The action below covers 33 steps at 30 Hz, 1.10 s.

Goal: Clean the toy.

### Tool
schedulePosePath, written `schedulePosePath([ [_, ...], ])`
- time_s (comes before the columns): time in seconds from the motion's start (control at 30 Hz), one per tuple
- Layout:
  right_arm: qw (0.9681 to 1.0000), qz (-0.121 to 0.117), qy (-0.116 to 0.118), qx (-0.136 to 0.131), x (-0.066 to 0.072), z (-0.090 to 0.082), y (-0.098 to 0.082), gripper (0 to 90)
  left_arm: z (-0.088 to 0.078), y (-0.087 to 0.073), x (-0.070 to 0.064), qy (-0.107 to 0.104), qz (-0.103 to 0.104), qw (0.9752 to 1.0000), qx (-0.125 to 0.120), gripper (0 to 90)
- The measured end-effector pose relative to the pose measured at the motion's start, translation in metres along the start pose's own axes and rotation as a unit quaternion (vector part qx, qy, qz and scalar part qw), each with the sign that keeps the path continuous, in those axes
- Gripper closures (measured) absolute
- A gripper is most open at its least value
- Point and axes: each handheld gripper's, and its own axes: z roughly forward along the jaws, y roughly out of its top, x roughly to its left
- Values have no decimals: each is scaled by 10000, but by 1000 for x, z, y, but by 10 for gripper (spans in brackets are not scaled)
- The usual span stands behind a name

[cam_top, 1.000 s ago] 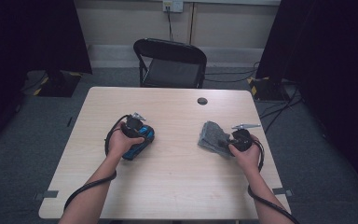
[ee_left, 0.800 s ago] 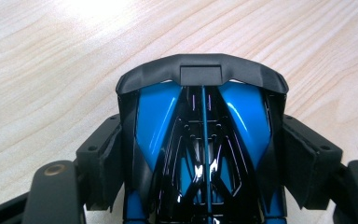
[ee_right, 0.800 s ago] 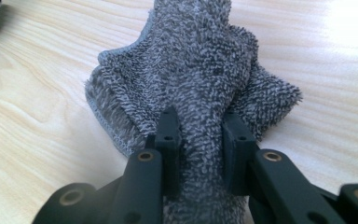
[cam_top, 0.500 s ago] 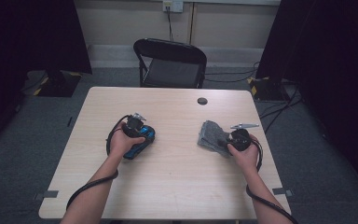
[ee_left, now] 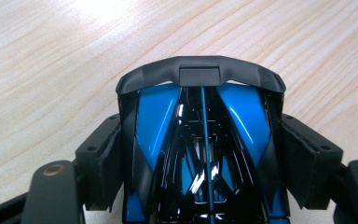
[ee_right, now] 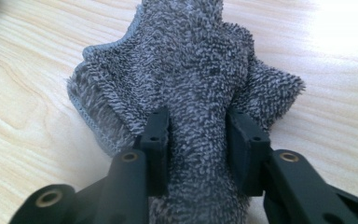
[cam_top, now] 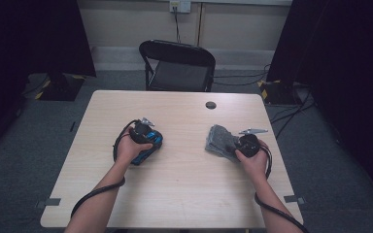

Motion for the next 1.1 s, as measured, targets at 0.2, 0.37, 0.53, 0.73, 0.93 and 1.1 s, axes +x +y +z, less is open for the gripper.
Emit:
schedulePosePath([
  [0.2,10000,-34,-47,-25,1,1,0,529,0,0,0,15,9,10000,11,249],
  [0.37,10000,-62,-62,-29,1,2,0,482,0,0,0,32,59,10000,0,243],
  [0.53,9999,-82,-84,-25,1,2,1,439,0,0,0,10,64,10000,16,236],
  [0.73,9999,-109,-87,-54,2,2,1,365,-1,0,1,5,73,10000,63,223],
  [0.93,9999,-100,-97,-60,2,1,2,299,-1,-1,1,-22,-41,10000,51,210],
  [1.1,9998,-133,-118,-72,3,0,3,266,-3,-1,0,-62,-34,9999,86,203],
])
